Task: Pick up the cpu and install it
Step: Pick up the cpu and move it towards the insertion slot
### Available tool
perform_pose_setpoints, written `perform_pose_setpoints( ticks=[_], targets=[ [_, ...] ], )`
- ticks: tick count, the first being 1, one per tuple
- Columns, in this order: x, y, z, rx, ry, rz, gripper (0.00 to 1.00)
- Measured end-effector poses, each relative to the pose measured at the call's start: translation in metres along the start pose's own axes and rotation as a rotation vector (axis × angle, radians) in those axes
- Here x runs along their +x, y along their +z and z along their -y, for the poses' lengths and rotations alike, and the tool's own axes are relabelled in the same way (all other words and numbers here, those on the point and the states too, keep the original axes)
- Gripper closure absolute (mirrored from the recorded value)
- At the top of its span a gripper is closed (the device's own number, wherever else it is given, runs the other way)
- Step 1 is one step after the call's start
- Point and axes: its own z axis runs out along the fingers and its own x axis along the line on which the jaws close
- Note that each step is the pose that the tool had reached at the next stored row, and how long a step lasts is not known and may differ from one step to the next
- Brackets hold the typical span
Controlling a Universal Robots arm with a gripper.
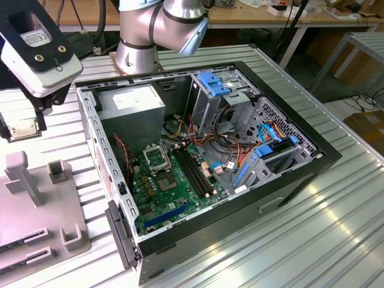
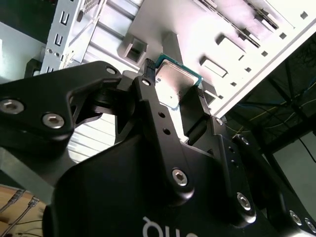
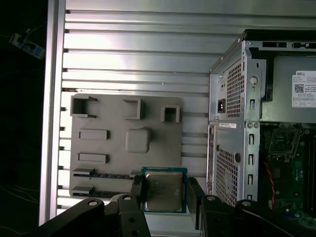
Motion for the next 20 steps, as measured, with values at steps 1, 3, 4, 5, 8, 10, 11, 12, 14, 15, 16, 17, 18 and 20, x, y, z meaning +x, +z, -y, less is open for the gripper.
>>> perform_pose_setpoints(
  ticks=[1,3,4,5,8,10,11,12,14,15,16,17,18,20],
  targets=[
    [-0.0017,0.0000,0.0001,0.0000,0.000,0.0000,0.55],
    [-0.0056,-0.0002,0.0002,0.0000,0.000,0.0000,0.55],
    [-0.0073,-0.0002,0.0003,0.0000,0.000,0.0001,0.55],
    [-0.0091,-0.0002,0.0004,0.0000,0.000,0.0001,0.55],
    [-0.0144,-0.0004,0.0006,0.0001,0.000,0.0000,0.55],
    [-0.0181,-0.0006,0.0008,0.0000,0.000,0.0000,0.55],
    [-0.0198,-0.0006,0.0008,0.0000,0.000,0.0000,0.55],
    [-0.0218,-0.0006,0.0009,0.0000,0.000,0.0001,0.55],
    [-0.0262,-0.0008,0.0011,0.0001,0.000,-0.0001,0.55],
    [-0.0280,-0.0009,0.0012,0.0001,0.000,0.0000,0.55],
    [-0.0304,-0.0009,0.0012,0.0000,0.000,0.0000,0.55],
    [-0.0320,-0.0010,0.0013,0.0000,0.000,0.0000,0.55],
    [-0.0341,-0.0010,0.0014,0.0000,0.000,0.0000,0.55],
    [-0.0378,-0.0012,0.0016,0.0001,0.000,0.0000,0.55]
  ],
)
